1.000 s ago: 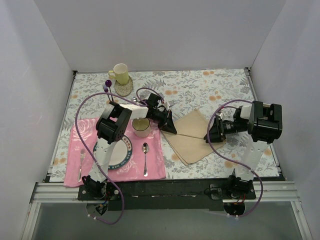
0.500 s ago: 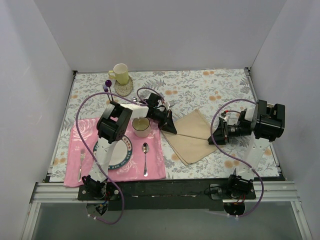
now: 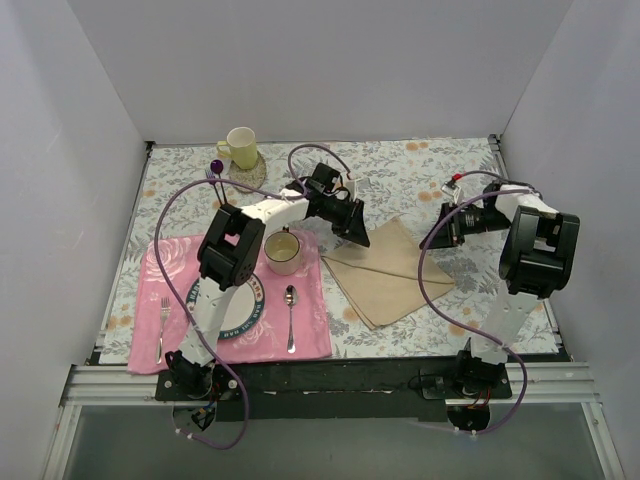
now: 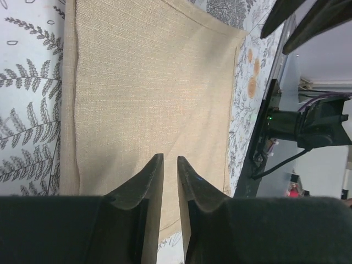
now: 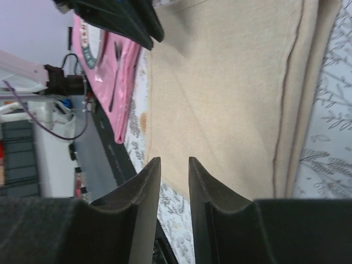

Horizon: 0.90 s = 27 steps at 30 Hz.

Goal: Fold the napkin into a case and place the utensils inside
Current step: Smooth out the upper triangle-folded napkin at the center of the board.

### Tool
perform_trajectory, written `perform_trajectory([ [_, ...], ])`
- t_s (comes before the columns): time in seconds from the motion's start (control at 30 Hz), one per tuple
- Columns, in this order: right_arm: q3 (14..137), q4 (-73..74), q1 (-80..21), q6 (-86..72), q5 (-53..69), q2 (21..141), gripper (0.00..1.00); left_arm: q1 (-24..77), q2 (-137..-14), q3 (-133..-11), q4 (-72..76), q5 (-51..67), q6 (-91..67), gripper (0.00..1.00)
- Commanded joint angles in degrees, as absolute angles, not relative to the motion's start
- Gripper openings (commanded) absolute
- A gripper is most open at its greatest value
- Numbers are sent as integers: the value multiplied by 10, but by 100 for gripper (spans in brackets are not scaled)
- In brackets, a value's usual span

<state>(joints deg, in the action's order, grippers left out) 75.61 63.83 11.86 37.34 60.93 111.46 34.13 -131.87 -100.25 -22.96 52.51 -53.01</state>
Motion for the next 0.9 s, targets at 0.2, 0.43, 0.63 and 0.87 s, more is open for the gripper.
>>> perform_trajectory([
  [0.2,824,493,40,331,440,1136,33,338,-1240,-1015,-354,376,-395,21],
  [0.43,697,461,26,345,408,1111,31,336,-1240,-1018,-293,362,-380,31],
  [0.63,626,438,25,332,419,1086,27,335,-1310,-1098,-255,389,-395,43],
  [0.87,611,514,22,360,504,1046,34,342,-1361,-1120,-185,481,-432,49],
])
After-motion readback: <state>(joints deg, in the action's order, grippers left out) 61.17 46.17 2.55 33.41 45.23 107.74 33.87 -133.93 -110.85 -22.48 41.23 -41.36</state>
